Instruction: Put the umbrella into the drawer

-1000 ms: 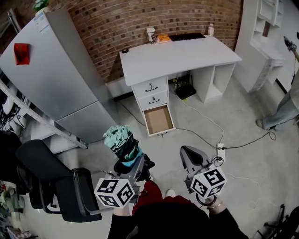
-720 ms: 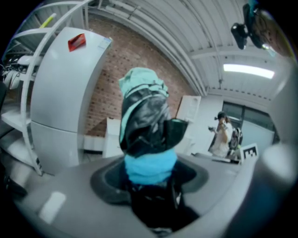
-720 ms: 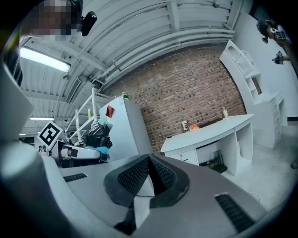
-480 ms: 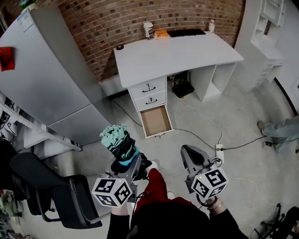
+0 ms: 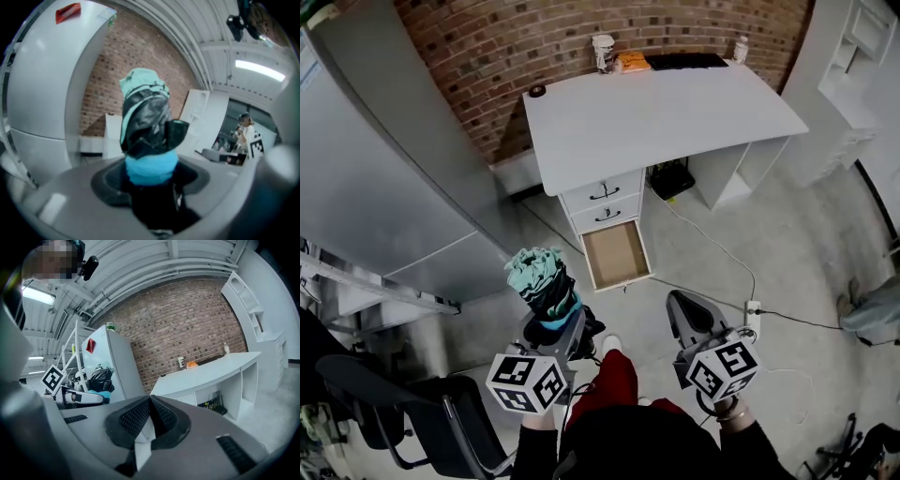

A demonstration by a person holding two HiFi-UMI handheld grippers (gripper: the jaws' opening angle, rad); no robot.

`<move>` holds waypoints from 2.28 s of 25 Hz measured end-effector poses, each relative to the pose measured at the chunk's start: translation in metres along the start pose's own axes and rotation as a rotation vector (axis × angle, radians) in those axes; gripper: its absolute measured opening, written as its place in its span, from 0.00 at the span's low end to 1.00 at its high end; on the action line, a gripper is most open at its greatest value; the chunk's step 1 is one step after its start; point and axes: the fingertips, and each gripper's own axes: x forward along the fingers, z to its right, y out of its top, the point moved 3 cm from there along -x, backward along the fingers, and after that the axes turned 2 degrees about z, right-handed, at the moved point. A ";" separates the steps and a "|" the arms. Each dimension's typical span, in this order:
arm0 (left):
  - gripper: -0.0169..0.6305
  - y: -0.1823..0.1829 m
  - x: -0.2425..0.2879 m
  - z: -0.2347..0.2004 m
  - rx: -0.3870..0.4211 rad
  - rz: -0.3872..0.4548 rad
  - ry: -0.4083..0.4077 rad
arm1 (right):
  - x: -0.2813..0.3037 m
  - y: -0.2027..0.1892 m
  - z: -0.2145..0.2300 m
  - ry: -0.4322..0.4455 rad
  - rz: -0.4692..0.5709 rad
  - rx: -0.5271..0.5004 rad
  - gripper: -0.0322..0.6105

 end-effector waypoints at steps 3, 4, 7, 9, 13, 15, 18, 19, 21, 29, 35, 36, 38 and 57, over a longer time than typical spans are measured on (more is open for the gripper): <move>0.41 0.008 0.025 -0.018 -0.007 -0.021 -0.013 | 0.028 0.002 0.009 -0.013 -0.013 0.007 0.05; 0.41 0.010 0.033 -0.023 -0.009 -0.029 -0.019 | 0.037 0.003 0.012 -0.018 -0.017 0.009 0.05; 0.41 0.015 0.053 -0.037 -0.012 -0.053 -0.035 | 0.062 0.006 0.020 -0.036 -0.029 0.017 0.05; 0.41 0.016 0.066 -0.044 -0.015 -0.067 -0.046 | 0.075 0.007 0.027 -0.050 -0.036 0.021 0.05; 0.41 0.017 0.084 -0.056 -0.026 -0.093 -0.068 | 0.097 0.005 0.037 -0.079 -0.041 0.036 0.05; 0.41 0.016 0.091 -0.061 -0.025 -0.108 -0.076 | 0.105 0.002 0.040 -0.090 -0.048 0.050 0.05; 0.41 0.009 0.102 -0.066 -0.037 -0.131 -0.078 | 0.113 -0.006 0.045 -0.095 -0.074 0.060 0.05; 0.41 0.006 0.106 -0.069 -0.045 -0.139 -0.075 | 0.116 -0.009 0.047 -0.093 -0.085 0.059 0.05; 0.41 0.001 0.116 -0.074 -0.062 -0.155 -0.066 | 0.123 -0.014 0.052 -0.085 -0.112 0.052 0.05; 0.41 -0.034 0.160 -0.088 -0.091 -0.218 -0.040 | 0.157 -0.044 0.089 -0.063 -0.180 0.035 0.05; 0.41 -0.079 0.204 -0.098 -0.108 -0.273 -0.019 | 0.185 -0.087 0.131 -0.060 -0.222 0.032 0.05; 0.41 -0.089 0.210 -0.100 -0.109 -0.284 -0.016 | 0.187 -0.096 0.137 -0.062 -0.229 0.035 0.05; 0.41 -0.108 0.224 -0.105 -0.111 -0.308 -0.014 | 0.192 -0.115 0.148 -0.071 -0.241 0.043 0.05; 0.41 -0.278 0.347 -0.186 -0.159 -0.441 -0.011 | 0.270 -0.288 0.213 -0.038 -0.331 0.043 0.05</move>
